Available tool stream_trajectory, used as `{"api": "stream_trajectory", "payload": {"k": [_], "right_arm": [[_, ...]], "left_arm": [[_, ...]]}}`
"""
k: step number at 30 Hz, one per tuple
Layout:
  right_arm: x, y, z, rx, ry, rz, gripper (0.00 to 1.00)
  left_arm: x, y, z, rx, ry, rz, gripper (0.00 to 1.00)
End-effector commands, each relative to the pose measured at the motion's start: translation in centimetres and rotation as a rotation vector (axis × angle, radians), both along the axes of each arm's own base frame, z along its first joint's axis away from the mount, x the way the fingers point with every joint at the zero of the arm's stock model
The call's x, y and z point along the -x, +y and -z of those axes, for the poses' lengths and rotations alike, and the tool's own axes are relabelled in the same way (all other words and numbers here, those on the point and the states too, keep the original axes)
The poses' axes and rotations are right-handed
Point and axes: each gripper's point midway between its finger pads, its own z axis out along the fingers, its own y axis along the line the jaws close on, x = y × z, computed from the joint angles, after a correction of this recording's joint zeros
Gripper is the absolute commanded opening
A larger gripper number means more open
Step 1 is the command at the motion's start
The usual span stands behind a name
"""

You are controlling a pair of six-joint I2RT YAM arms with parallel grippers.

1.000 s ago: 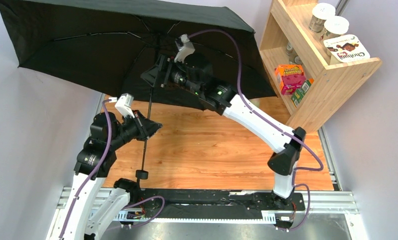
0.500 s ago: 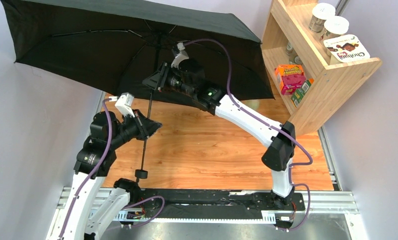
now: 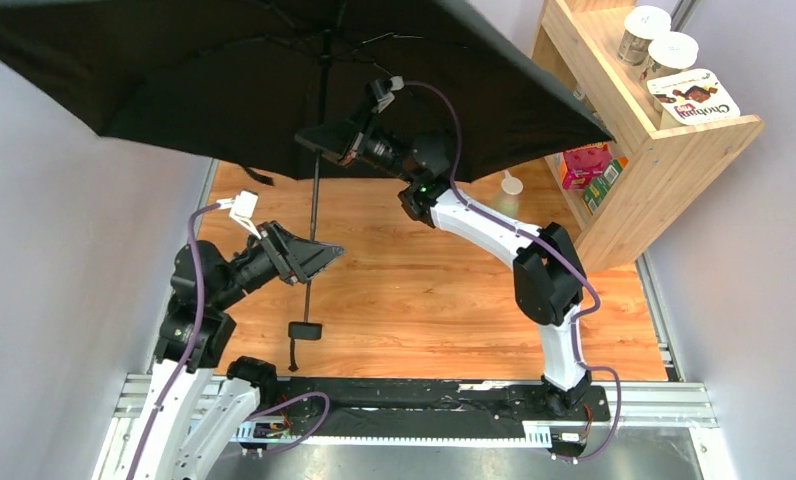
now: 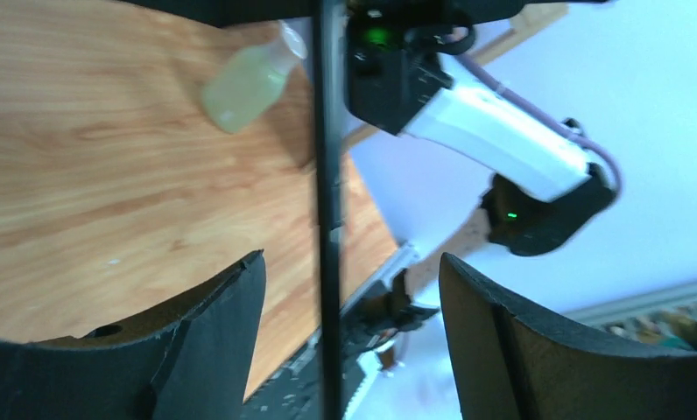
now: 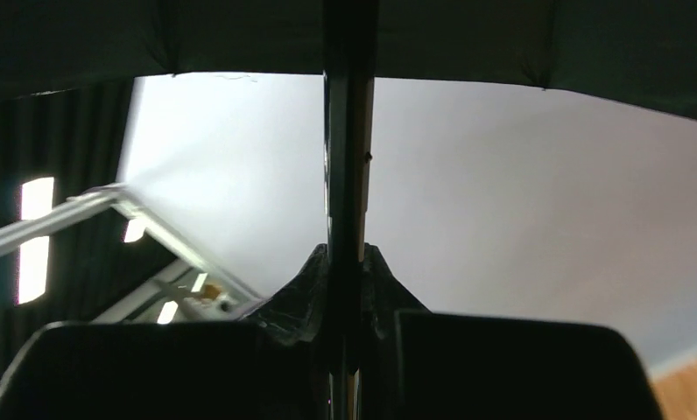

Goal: Put away the umbrella

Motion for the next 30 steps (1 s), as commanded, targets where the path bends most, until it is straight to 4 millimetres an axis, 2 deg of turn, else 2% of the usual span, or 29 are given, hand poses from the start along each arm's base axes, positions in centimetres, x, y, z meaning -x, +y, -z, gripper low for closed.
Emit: {"api": "stream_trajectory", "payload": {"k": [1,3,5,6,7,8,9,10,11,12,13,14,16,17,19,22,28,30], "right_arm": [[7.3,-6.4,-9.4,-0.404,-0.233,-0.245,0.0],[7.7,-6.6,-9.7,-0.407,-0.231,-0.246,0.0],[7.8,-6.3,-9.2,-0.386,-0.225,-0.241,0.0],[8.0,-6.3,-9.1,-0.371,-0.228,-0.238,0.0],[7.6,-6.0,-8.5,-0.343,-0.213,-0.222,0.0],[7.1,-5.5,-7.7,-0.3,-0.187,-0.203,0.02],[6.5,-5.1,-7.0,-0.252,-0.163,-0.175,0.12],[5.6,-4.2,-5.5,-0.172,-0.15,-0.119,0.23],[4.8,-3.5,-4.2,-0.085,-0.086,-0.083,0.35],[4.0,-2.9,-2.7,0.013,-0.098,-0.002,0.46],[3.4,-2.1,-1.2,0.122,-0.096,0.069,0.52],[3.3,-1.7,-0.1,0.224,-0.096,0.13,0.59],[2.2,-1.6,1.5,0.404,-0.126,0.296,0.65],[2.1,-1.6,1.4,0.462,-0.136,0.351,0.69],[1.4,-1.6,2.2,0.591,-0.157,0.425,0.74],[1.6,-0.9,0.5,0.625,-0.211,0.453,0.76],[1.1,0.2,-1.2,0.655,-0.287,0.573,0.8],[0.2,1.1,-0.3,0.709,-0.294,0.614,0.79]], "left_arm": [[0.2,-2.4,-2.8,0.192,-0.017,0.163,0.79],[-0.2,-2.6,-2.5,0.186,-0.002,0.177,0.75],[-0.1,-2.9,-3.5,0.213,-0.052,0.204,0.62],[-0.1,-2.9,-3.8,0.225,-0.06,0.207,0.4],[-0.1,-2.8,-4.6,0.212,-0.114,0.202,0.3],[0.0,-2.5,-5.2,0.188,-0.118,0.184,0.12],[-0.8,-2.1,-4.5,0.115,-0.146,0.13,0.0],[-0.6,-1.5,-4.7,0.068,-0.118,0.093,0.0],[-1.6,-0.3,-4.3,-0.014,-0.156,0.005,0.0],[-1.3,0.4,-4.3,-0.06,-0.14,-0.029,0.0],[-2.2,1.5,-4.2,-0.112,-0.162,-0.104,0.0],[-2.0,2.0,-4.2,-0.134,-0.149,-0.131,0.0],[-2.3,2.8,-4.3,-0.156,-0.158,-0.181,0.0],[-2.4,3.1,-4.5,-0.156,-0.169,-0.199,0.0],[-2.4,3.4,-4.5,-0.164,-0.177,-0.214,0.0],[-2.5,3.5,-4.0,-0.186,-0.166,-0.218,0.0],[-2.6,3.9,-3.8,-0.209,-0.167,-0.233,0.0],[-2.5,3.9,-3.7,-0.217,-0.169,-0.228,0.0]]}}
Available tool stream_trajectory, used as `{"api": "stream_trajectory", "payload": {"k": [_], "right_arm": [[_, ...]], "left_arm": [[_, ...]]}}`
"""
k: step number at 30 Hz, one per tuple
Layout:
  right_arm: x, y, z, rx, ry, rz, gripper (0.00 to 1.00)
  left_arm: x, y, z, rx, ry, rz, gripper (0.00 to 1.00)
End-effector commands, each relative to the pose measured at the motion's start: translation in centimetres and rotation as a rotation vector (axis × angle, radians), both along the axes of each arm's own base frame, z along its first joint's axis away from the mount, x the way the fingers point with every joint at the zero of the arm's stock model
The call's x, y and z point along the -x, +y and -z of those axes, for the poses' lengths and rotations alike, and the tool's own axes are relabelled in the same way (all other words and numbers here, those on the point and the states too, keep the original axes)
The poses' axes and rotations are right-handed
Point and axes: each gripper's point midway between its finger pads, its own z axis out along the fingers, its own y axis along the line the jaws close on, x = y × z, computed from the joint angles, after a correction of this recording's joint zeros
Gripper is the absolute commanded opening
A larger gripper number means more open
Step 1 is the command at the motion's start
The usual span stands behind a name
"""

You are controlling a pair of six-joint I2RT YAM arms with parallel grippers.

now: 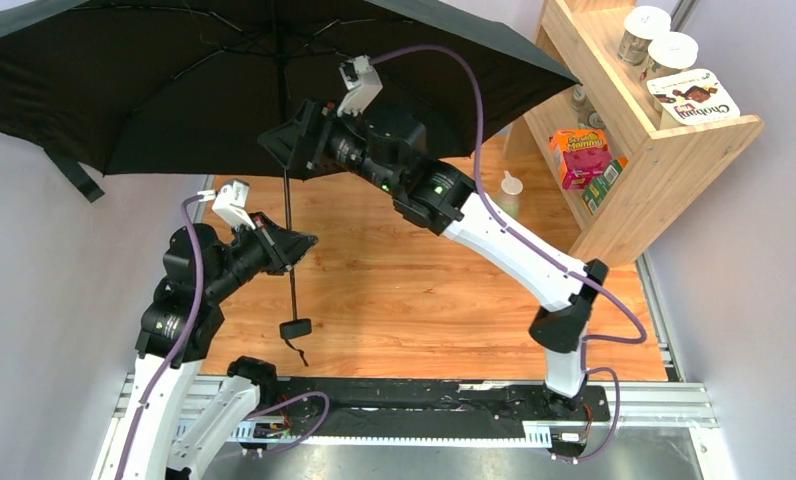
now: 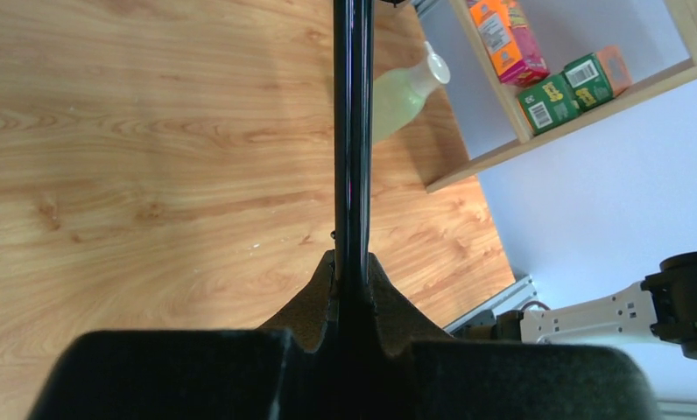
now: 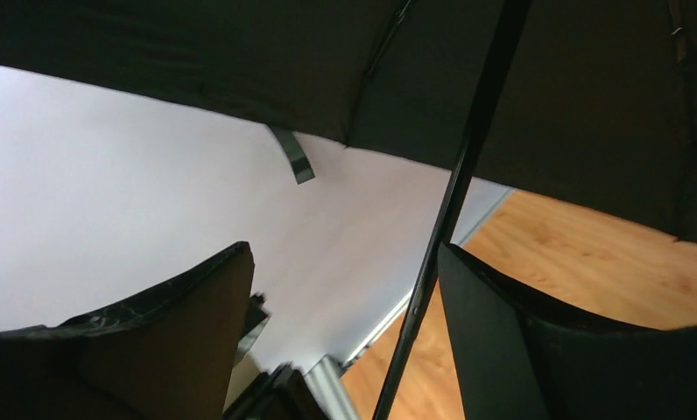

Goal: Put away the umbrella

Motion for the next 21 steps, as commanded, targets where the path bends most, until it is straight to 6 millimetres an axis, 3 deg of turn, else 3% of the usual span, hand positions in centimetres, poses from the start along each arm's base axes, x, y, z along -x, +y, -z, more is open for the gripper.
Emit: {"api": "stream_trajectory", "payload": {"k": [1,8,11,13,15,16,17,18,19,20,21], "right_arm": [[-3.3,0.8,3.7,0.2,-0.037,0.174,0.79],[-4.9,0.6,5.2,0.231,-0.032,0.287,0.73],[-4.7,2.1,5.1,0.184,-0.061,0.242,0.64],[-4.1,3.6,5.3,0.131,-0.075,0.165,0.39],[-3.2,4.5,4.7,0.066,-0.095,0.08,0.02],[-2.5,4.5,4.0,0.005,-0.103,0.035,0.0],[-1.7,3.8,2.0,-0.091,-0.121,-0.004,0.0],[-1.1,3.5,1.7,-0.145,-0.107,-0.066,0.0],[-0.8,3.0,1.1,-0.2,-0.086,-0.1,0.0],[-0.2,2.4,0.4,-0.25,-0.064,-0.145,0.0],[0.2,1.9,0.0,-0.294,-0.051,-0.182,0.0]], "left_arm": [[-0.1,0.6,-3.9,-0.035,-0.175,-0.013,0.0],[0.2,1.2,-3.6,-0.07,-0.176,-0.026,0.0],[0.2,0.8,-3.3,-0.07,-0.172,-0.005,0.0],[0.3,0.5,-3.4,-0.066,-0.171,0.019,0.0],[0.6,0.2,-3.4,-0.061,-0.163,0.038,0.0],[0.8,0.2,-3.5,-0.066,-0.164,0.044,0.0],[1.1,0.2,-3.4,-0.071,-0.154,0.048,0.0],[1.3,0.3,-3.2,-0.072,-0.143,0.047,0.08],[1.5,0.4,-3.3,-0.063,-0.135,0.043,0.22],[1.6,0.2,-3.4,-0.05,-0.134,0.052,0.48],[1.8,-0.2,-3.1,-0.026,-0.121,0.067,0.57]]}}
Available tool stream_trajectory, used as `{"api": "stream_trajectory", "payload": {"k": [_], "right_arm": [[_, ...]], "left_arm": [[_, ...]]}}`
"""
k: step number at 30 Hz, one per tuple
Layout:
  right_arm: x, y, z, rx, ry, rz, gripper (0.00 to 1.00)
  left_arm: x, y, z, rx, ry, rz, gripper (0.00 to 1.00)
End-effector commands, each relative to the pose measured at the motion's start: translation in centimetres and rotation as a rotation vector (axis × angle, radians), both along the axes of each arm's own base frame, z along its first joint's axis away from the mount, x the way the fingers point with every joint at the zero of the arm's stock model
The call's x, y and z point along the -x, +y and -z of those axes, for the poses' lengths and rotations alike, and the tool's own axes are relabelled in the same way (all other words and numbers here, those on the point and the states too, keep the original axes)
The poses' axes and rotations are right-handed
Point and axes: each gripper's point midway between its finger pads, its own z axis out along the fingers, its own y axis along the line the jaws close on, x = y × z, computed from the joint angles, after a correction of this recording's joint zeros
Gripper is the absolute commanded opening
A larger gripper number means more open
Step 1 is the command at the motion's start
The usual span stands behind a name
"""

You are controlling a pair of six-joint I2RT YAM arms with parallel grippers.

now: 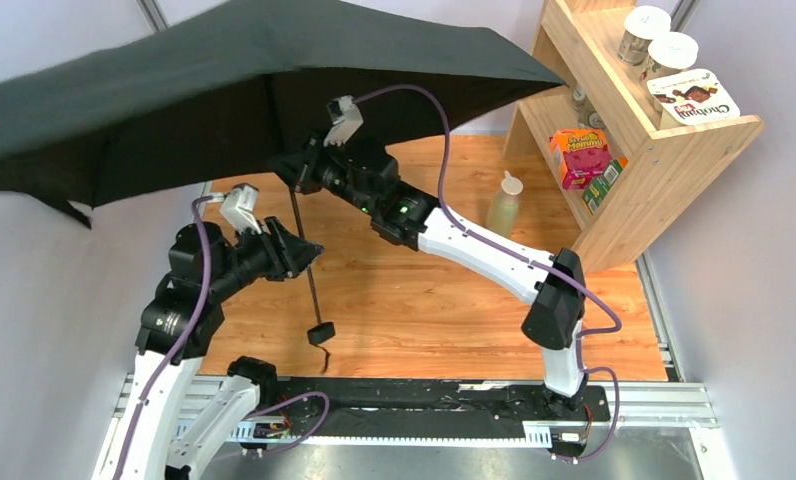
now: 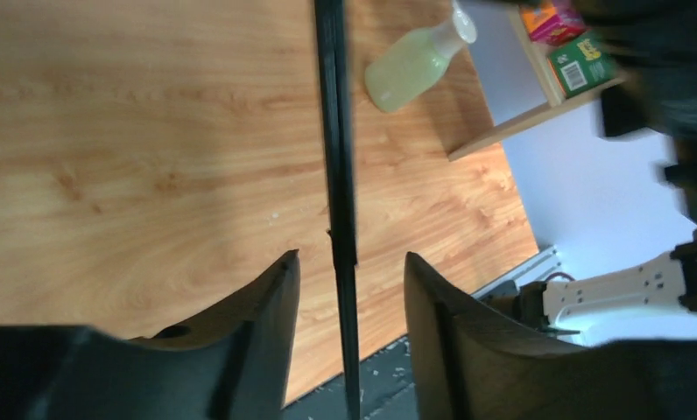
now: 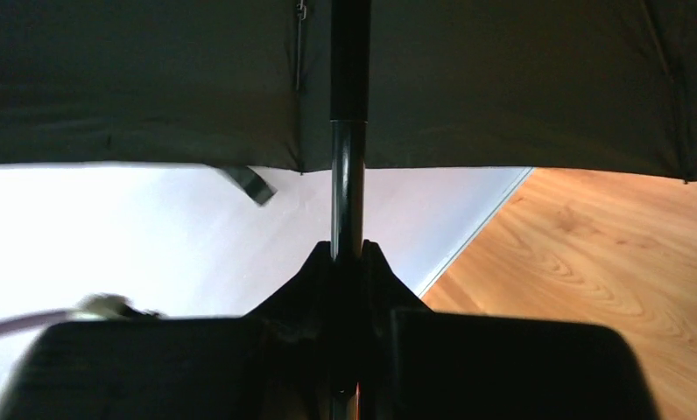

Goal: Put away the umbrella

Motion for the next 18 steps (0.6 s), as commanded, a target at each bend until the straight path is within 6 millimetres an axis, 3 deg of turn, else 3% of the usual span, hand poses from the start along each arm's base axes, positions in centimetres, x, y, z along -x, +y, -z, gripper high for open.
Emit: {"api": "stream_trajectory", "payload": {"k": [1,2,4,10,13,18], "right_arm": [[3.5,-3.4,-7.7,-0.311,-0.11,-0.25,0.0],[4.1,-4.2,-8.5,-0.36,-0.119,-0.27,0.0],[4.8,-6.4,-9.8,-0.469,-0.134,-0.303,0.0],[5.7,-10.2,-10.6,-0.635,-0.064,-0.421,0.0],[6.2,-11.2,-11.0,-0.658,-0.062,-0.43,0.0],[6.9,-12.2,-11.8,-0.67,-0.075,-0.44,0.0]], "left_arm": [[1.4,-1.0,-6.2,0.098,-0.209,0.082,0.66],[2.0,-1.4,-6.5,0.123,-0.207,0.103,0.71],[2.7,-2.1,-7.5,0.167,-0.246,0.151,0.71],[2.8,-4.0,-7.9,0.249,-0.23,0.27,0.63],[2.5,-4.8,-8.0,0.295,-0.217,0.309,0.69],[2.2,-5.1,-7.7,0.315,-0.198,0.322,0.7]]}}
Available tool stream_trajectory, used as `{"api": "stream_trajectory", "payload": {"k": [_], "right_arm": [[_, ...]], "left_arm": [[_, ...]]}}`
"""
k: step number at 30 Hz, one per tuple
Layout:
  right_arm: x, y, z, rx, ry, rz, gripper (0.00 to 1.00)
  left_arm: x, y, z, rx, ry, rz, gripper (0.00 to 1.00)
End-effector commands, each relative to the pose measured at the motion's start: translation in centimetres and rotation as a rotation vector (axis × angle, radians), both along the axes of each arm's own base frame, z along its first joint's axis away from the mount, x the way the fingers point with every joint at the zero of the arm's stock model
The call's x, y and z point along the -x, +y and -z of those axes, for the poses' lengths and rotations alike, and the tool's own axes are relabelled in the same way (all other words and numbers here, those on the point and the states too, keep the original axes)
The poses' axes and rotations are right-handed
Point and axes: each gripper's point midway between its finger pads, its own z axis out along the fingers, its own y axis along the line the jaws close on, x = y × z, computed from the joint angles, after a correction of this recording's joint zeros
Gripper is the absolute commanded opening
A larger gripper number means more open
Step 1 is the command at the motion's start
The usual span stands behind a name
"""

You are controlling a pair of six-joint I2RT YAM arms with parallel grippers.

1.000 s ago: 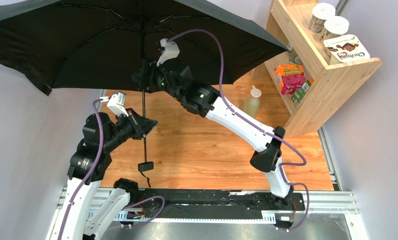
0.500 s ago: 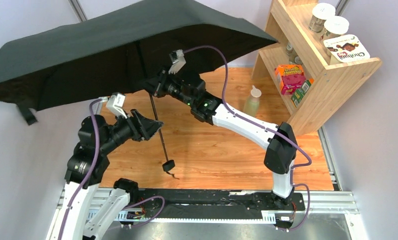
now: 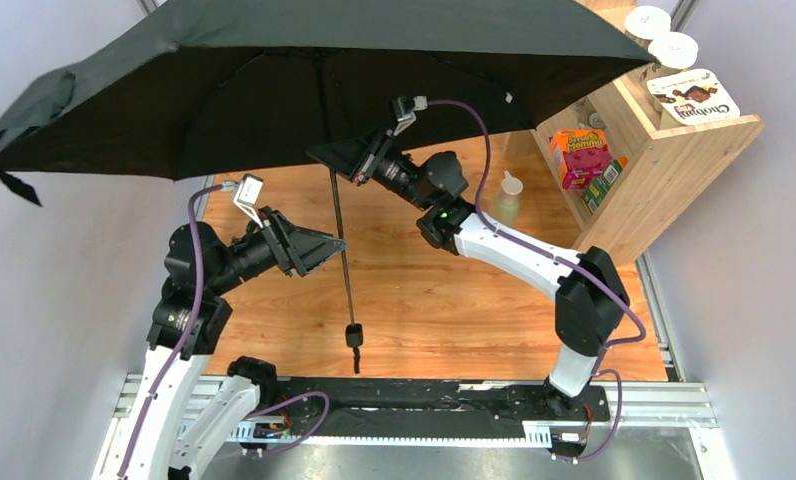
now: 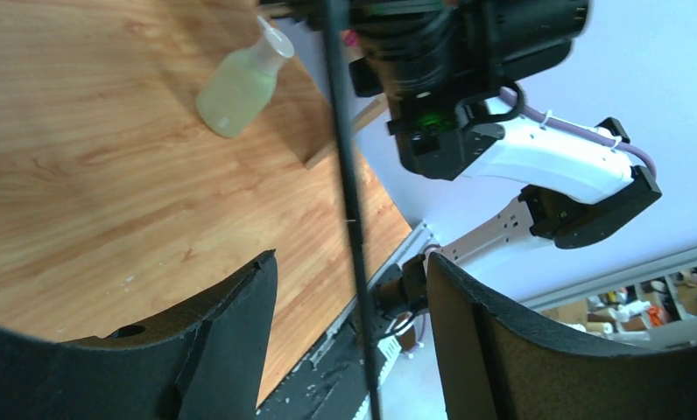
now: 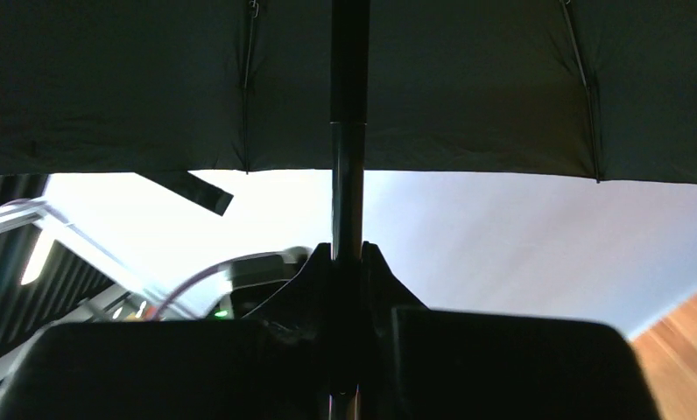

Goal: Put away the umbrella

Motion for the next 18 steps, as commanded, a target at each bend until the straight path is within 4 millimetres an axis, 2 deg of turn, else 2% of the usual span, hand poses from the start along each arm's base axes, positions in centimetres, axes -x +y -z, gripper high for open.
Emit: {"api": "stream_trajectory", "payload": {"k": [1,2,3,6,7,10,12,13,14,17,18], "right_arm": [[5.3,-4.7,-9.2,-0.234,-0.186,-0.067,0.0],[5.5,-4.5,-9.1,-0.231,-0.181,-0.081,0.0],[5.7,-4.3,-9.2,-0.229,-0.168,-0.106,0.0],[6.8,-4.2,-9.6,-0.255,-0.184,-0.171,0.0],[6.8,-4.2,-9.7,-0.253,-0.183,-0.175,0.0],[6.4,-3.4,-8.8,-0.162,-0.171,-0.158,0.0],[6.3,-3.5,-8.6,-0.137,-0.172,-0.124,0.0],[6.6,-3.5,-8.7,-0.121,-0.194,-0.114,0.0],[6.7,-3.2,-8.5,-0.092,-0.202,-0.103,0.0],[7.5,-2.6,-8.3,-0.03,-0.25,-0.078,0.0],[7.7,-2.4,-8.2,-0.01,-0.261,-0.077,0.0]], "left_arm": [[0.2,-0.7,-1.3,0.038,-0.03,0.054,0.71],[0.4,-0.9,-2.0,0.05,-0.06,0.078,0.7],[0.2,-1.5,-1.5,0.077,-0.013,0.112,0.71],[0.6,-2.5,-2.0,0.121,-0.049,0.217,0.7],[0.8,-2.7,-1.7,0.122,-0.03,0.245,0.71],[1.7,-3.0,-3.0,0.129,-0.103,0.314,0.71],[2.0,-3.2,-3.0,0.11,-0.096,0.346,0.72],[1.7,-3.1,-2.7,0.095,-0.098,0.329,0.5],[1.7,-3.1,-2.4,0.085,-0.073,0.322,0.42],[1.3,-2.9,-2.2,0.073,-0.07,0.298,0.38],[1.2,-3.0,-2.0,0.074,-0.063,0.298,0.32]]}}
